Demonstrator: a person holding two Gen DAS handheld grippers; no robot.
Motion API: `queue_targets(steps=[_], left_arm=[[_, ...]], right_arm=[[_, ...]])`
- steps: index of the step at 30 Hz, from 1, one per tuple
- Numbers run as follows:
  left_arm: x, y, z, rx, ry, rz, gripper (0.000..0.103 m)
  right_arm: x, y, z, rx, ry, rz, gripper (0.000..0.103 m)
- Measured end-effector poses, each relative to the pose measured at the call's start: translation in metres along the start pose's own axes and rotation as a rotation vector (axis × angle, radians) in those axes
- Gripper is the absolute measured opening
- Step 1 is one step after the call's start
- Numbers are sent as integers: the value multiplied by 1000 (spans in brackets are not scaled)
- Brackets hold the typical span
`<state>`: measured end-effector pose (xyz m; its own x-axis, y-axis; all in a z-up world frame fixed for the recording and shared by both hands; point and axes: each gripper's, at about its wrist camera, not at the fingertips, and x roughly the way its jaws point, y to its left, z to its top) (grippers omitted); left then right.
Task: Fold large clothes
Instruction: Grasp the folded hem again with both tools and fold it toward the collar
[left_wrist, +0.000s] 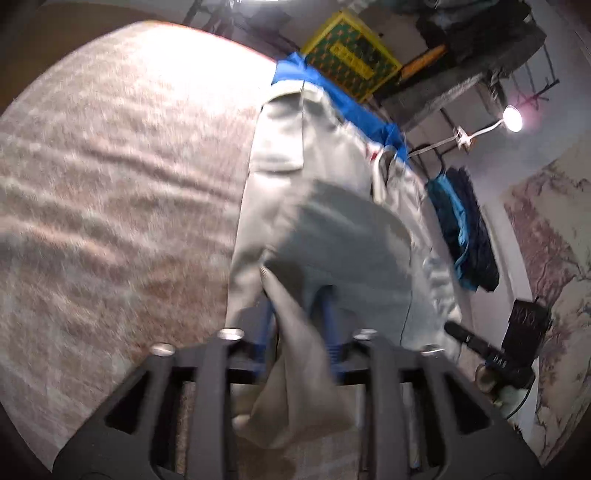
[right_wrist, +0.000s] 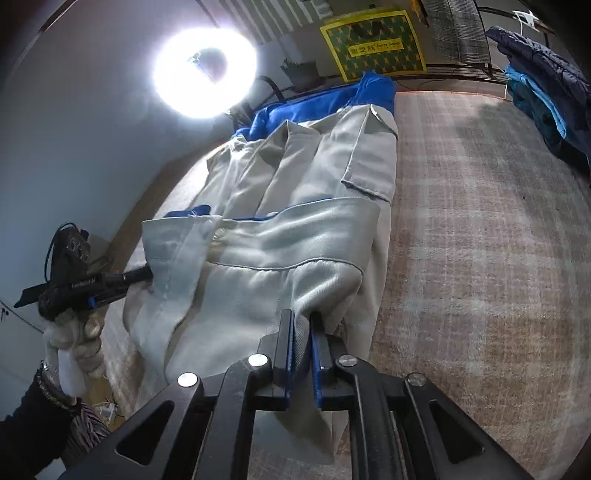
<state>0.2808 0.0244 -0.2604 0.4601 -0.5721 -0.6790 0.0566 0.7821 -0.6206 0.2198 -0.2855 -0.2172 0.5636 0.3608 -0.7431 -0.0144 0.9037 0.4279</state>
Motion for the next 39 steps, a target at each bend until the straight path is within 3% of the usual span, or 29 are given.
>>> queue_targets(steps=[2, 6, 9, 10, 14, 16, 18, 20, 26, 29, 33, 34, 35, 37, 39], left_arm=[[-9, -6, 7, 22, -46, 20, 40], [-18, -27, 17, 87, -113, 44, 40], [-18, -50, 17, 178, -139, 39, 40], [-11, -59, 15, 233, -130, 47, 40], [27, -53, 24, 260, -70, 148, 40], [55, -40, 35, 256, -7, 234, 39], [58, -28, 43, 198, 5, 196, 36], [43, -23, 48, 163, 5, 179, 32], [-35, -16, 28, 168, -74, 105, 32], [-43, -21, 5, 202, -53, 70, 32], [-21, -15, -24, 200, 23, 127, 32], [-6, -8, -30, 213, 65, 198, 38], [2, -2, -34, 204, 86, 216, 45], [2, 7, -36, 170, 82, 202, 46], [-10, 2, -33, 196, 48, 264, 43]], right_arm=[[-5, 2, 1, -16, -14, -53, 27], [-17, 24, 4, -118, -96, -180, 27], [-22, 45, 6, -198, -151, -196, 27], [-21, 54, 6, -227, -156, -166, 27], [5, 71, 12, -272, -98, -115, 27], [35, 68, 20, -257, -14, -103, 27], [59, 64, 23, -278, 38, -187, 21], [62, 67, 25, -279, 39, -202, 24], [17, 75, 31, -219, -61, -101, 26], [-5, 78, 29, -198, -103, -85, 26], [-35, 92, 17, -213, -148, -85, 27], [-41, 95, 14, -216, -154, -93, 27], [-45, 96, 13, -220, -157, -103, 27], [-59, 97, 2, -220, -168, -133, 27], [-72, 92, -7, -207, -175, -141, 27]])
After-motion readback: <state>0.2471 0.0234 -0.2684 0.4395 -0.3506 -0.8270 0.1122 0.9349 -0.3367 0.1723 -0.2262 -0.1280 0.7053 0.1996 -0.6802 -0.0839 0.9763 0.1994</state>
